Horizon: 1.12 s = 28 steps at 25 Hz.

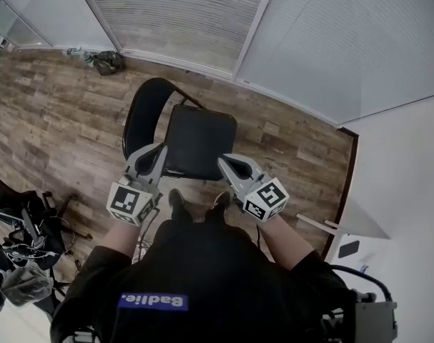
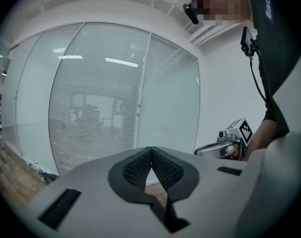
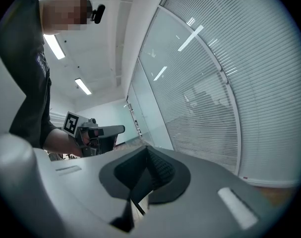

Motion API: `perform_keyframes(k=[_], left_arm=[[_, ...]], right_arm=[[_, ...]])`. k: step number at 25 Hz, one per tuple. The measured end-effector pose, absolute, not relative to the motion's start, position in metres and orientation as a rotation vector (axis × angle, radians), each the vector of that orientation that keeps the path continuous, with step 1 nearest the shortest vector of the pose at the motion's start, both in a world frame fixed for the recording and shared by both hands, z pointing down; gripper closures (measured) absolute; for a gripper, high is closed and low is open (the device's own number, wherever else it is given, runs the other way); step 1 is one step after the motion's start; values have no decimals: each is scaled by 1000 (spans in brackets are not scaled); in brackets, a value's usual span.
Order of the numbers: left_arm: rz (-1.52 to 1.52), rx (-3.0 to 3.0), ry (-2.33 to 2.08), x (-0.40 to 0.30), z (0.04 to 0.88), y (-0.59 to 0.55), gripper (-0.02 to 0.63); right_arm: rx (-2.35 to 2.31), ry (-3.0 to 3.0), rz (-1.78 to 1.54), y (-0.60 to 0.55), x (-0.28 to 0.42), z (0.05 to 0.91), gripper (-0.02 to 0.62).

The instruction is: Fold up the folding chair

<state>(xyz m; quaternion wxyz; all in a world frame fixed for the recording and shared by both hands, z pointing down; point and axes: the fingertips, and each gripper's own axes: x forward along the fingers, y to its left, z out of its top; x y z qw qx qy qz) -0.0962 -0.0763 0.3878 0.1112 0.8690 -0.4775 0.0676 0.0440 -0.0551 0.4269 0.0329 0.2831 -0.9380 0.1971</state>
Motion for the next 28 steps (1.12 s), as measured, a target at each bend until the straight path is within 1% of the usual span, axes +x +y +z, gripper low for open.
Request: perform_keyframes(k=[6,17,26,28], left_arm=[[264,2476,-1456,-120,411,-81,600],[397,2379,-1476,-151,454,-92,600],[498,2294,-1538,-194,486,-99,597],[513,2263,-1555,-203,495,-101,573]], right_arm=[[892,-2859,655,-60,49,450,592],[882,-2800,740,-70,39,489,572],[913,-2755,807,-79,31,534,525],[921,-2738,824,-82,32,547,511]])
